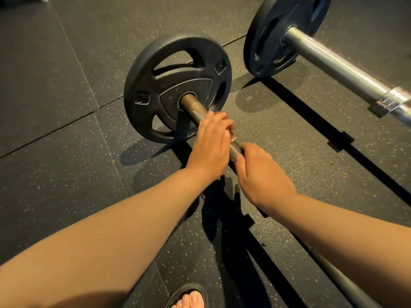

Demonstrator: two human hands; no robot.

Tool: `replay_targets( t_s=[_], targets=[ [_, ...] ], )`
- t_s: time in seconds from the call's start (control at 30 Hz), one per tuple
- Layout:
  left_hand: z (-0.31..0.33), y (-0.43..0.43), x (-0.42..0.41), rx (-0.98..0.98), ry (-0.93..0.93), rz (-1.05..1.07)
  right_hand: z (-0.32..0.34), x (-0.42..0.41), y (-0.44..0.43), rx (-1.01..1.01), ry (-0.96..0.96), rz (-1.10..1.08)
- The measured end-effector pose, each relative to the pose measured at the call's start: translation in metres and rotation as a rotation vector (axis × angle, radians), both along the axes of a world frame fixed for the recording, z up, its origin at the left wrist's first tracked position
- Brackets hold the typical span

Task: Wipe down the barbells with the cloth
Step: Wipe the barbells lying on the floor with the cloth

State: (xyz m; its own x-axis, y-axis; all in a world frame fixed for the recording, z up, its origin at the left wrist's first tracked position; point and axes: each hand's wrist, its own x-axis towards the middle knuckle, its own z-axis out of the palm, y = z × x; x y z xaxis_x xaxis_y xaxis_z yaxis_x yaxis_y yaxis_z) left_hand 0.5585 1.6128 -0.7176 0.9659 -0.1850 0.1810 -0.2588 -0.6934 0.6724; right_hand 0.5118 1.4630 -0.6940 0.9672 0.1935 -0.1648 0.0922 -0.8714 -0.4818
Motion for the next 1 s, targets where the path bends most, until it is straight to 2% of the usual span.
replay_targets(
  t_s=[0.07,0.2,0.37,0.47,0.63,0.73,0.87,1.0],
  targets=[
    [-0.005,0.004,-0.005,0.026,-0.019,-0.054,-0.001,0.004,0.006,-0.051,-0.022,0.070],
    [-0.010,0.028,0.014,0.074,-0.045,-0.054,0.003,0.029,0.019,0.120,-0.056,0.038],
    [0.001,0.013,0.013,-0.071,0.008,0.072,-0.007,0.032,0.023,0.115,-0.060,0.055],
    [-0.003,0.013,0.006,-0.101,0.025,0.023,-0.011,0.034,0.022,0.158,-0.064,0.065],
    [-0.008,0.051,0.043,0.032,-0.050,-0.047,-0.011,0.037,0.025,0.051,-0.090,0.064],
    [-0.004,0.054,0.057,-0.034,-0.024,0.035,-0.011,0.038,0.025,-0.023,-0.124,0.097],
    [-0.005,0.031,0.029,-0.121,-0.031,0.047,-0.007,0.035,0.027,-0.090,-0.120,0.152],
    [-0.014,0.045,0.033,-0.075,-0.080,-0.014,-0.004,0.049,0.032,-0.106,-0.130,0.166]
  ],
)
